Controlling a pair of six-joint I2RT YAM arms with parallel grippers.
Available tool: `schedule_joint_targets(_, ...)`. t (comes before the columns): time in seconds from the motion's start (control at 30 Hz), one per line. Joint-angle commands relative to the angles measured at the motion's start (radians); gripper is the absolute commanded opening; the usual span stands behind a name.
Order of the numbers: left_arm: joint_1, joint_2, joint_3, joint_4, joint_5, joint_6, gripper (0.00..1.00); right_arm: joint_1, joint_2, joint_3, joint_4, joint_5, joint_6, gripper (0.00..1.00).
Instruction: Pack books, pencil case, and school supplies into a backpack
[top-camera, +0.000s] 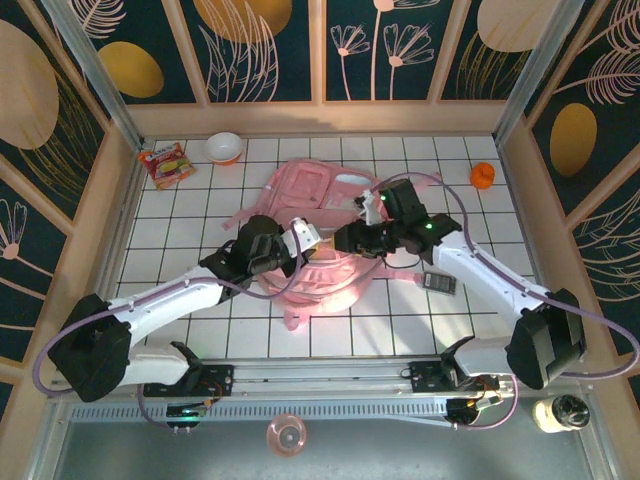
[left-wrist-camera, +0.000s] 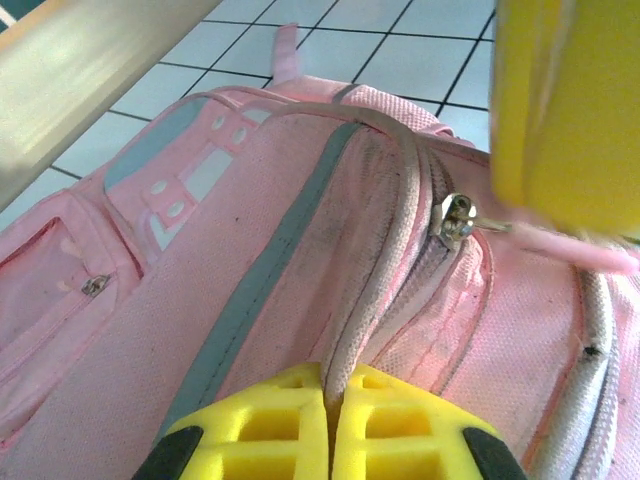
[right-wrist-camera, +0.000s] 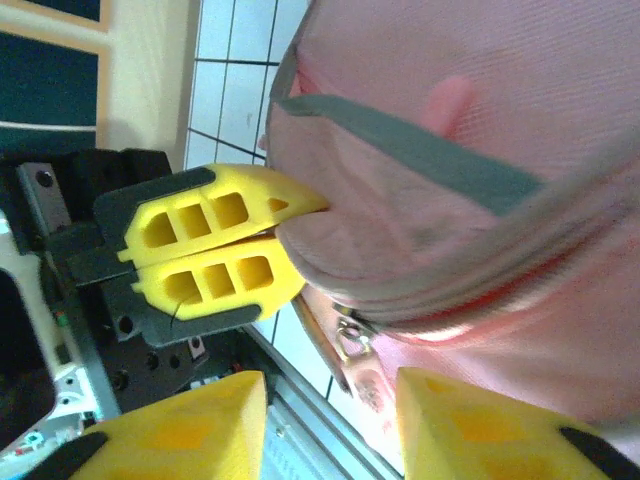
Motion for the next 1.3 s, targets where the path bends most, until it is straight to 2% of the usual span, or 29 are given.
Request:
schedule_joint_targets(0.0, 0.023, -0.053, -0.038, 0.108, 0.033, 0.085, 0.00, -0.057, -0.047, -0.037, 0.011, -0.074, 0.034, 0.45)
schedule_joint_targets(0.17, 0.037, -0.063, -0.062, 0.104, 0.107, 0.153, 0.00, -0.088, -0.001, -0.042, 0.045, -0.084, 0.078, 0.46)
schedule_joint_targets(0.3, 0.039, -0.068, -0.063, 0.105, 0.139, 0.168, 0.00, -0.087, 0.034, -0.056, 0.150, -0.090, 0.173, 0.47)
schedule_joint_targets(0.5, 0.039, -0.074, -0.073, 0.127, 0.163, 0.176, 0.00, -0.069, 0.043, -0.092, 0.287, -0.081, 0.299, 0.49)
schedule_joint_targets(0.67, 0.038, -0.062, -0.069, 0.149, 0.202, 0.171, 0.00, -0.027, 0.058, -0.113, 0.330, -0.049, 0.356, 0.49)
schedule_joint_targets(0.73, 0.038, -0.051, -0.061, 0.154, 0.211, 0.169, 0.00, -0.017, 0.063, -0.120, 0.334, -0.023, 0.369, 0.43)
schedule_joint_targets(0.87, 0.039, -0.044, -0.051, 0.151, 0.203, 0.183, 0.00, -0.017, 0.065, -0.113, 0.277, 0.058, 0.360, 0.19)
schedule_joint_targets(0.97, 0.038, -0.046, -0.051, 0.147, 0.166, 0.177, 0.08, -0.003, 0.048, -0.128, 0.311, 0.102, 0.398, 0.02)
schedule_joint_targets(1.03, 0.038, -0.046, -0.043, 0.142, 0.109, 0.136, 0.15, 0.012, 0.023, -0.154, 0.378, 0.137, 0.453, 0.00)
schedule_joint_targets(1.1, 0.039, -0.059, -0.005, 0.073, 0.092, 0.051, 0.30, 0.033, -0.013, -0.191, 0.458, 0.194, 0.517, 0.00)
schedule_joint_targets(1.17, 0.038, -0.082, 0.030, 0.006, 0.108, -0.093, 0.41, 0.065, -0.046, -0.222, 0.518, 0.275, 0.572, 0.00)
schedule_joint_targets(1.27, 0.036, -0.127, 0.044, -0.048, 0.142, -0.386, 0.50, 0.113, -0.089, -0.268, 0.605, 0.406, 0.653, 0.00)
